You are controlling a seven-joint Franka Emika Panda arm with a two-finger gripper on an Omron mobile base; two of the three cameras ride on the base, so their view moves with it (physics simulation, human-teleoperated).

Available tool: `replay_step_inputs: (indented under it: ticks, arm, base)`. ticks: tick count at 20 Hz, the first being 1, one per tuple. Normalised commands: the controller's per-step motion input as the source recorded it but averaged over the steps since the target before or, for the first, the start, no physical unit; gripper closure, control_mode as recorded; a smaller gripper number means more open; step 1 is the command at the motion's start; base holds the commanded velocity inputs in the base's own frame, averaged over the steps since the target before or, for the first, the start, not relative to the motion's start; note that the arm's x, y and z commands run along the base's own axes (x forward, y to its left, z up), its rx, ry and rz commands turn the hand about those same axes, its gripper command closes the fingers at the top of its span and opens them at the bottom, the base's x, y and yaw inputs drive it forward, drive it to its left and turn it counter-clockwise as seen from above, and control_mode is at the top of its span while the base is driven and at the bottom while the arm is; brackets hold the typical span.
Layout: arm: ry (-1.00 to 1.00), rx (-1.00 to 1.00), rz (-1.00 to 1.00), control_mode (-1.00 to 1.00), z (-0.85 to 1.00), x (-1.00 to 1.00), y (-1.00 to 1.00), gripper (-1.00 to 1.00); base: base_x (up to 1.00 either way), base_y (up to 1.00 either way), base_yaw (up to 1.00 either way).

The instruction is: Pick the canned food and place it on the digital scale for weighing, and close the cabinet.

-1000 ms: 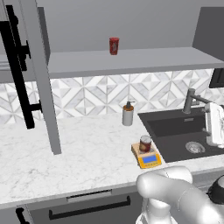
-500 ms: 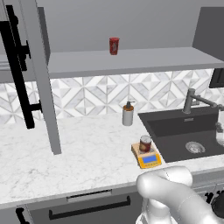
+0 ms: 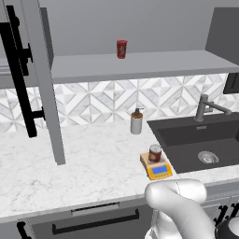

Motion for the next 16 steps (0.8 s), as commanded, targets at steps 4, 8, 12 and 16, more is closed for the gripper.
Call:
replay_step_inputs:
  ticks: [4, 8, 12, 16]
  arm:
    - [-0.02, 0.09, -0.02, -1.00, 0.07, 0.00, -0.44, -1.00]
    - [0.01, 0.18, 0.00, -1.00, 0.08, -0.06, -0.55, -1.00]
    - [0.16, 0.23, 0.00, -1.00, 0.23, -0.16, -0.76, -1.00]
    - [0.21, 0.18, 0.00, -1.00, 0.15, -0.02, -0.81, -1.00]
  base:
    - [0.00, 0.00, 0.00]
    - [0.00, 0.00, 0.00]
    - [0.00, 0.00, 0.00]
    - [0.00, 0.00, 0.00]
